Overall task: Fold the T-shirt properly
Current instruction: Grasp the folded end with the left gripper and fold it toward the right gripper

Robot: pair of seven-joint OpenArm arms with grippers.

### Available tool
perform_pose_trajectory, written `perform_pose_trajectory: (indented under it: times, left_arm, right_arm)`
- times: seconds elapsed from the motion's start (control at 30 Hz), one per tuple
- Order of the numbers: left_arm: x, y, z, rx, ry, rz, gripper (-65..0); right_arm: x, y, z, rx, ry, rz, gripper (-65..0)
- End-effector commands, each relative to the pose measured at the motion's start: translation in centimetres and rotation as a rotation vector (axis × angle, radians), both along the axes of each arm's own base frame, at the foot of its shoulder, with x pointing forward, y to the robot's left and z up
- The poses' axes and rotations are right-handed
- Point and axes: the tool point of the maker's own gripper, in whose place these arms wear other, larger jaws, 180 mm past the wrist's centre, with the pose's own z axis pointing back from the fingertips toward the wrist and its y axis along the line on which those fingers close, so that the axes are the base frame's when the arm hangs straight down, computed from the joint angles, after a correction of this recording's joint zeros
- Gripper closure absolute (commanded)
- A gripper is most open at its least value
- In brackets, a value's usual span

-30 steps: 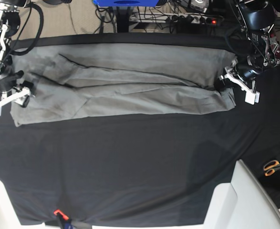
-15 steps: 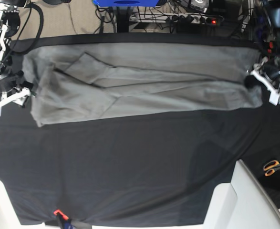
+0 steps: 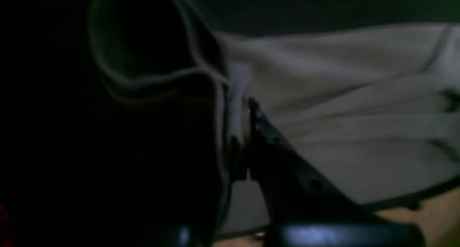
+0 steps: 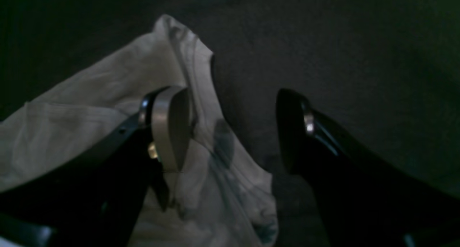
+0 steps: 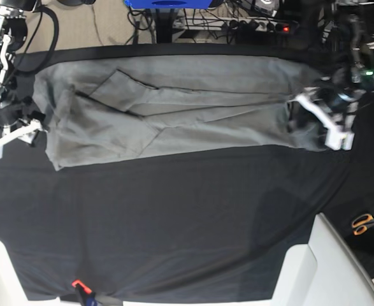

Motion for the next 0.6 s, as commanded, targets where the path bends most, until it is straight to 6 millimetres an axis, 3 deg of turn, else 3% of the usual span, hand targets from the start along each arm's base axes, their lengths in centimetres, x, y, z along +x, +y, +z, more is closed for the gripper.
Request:
perform_pose_trajectory:
  times: [0.0,0.27,0.37,0.57]
  left_arm:
    - [0.3,-0.6,0.7,-0.005,-0.023,-0.007,0.0]
    - [0.7,-8.1,-0.9,-0.116,0.036,-0.051,0.0]
    - [1.5,-10.1,-0.8,-0.149,0.036,-0.047,0.0]
    - [1.7,-13.9,-2.8,-0.204,0.109,-0.060,0.0]
  right_arm:
    - [0.8,-0.6,1.2,-0.019,-0.043,0.002,-36.3]
    - [0.8,-0.6,1.2,-0.019,-0.043,0.000,-36.3]
    - [0.8,-0.6,1.2,-0.019,-0.043,0.002,-36.3]
    - [0.7,-0.6,1.1,-0.019,-0.040,0.002,-36.3]
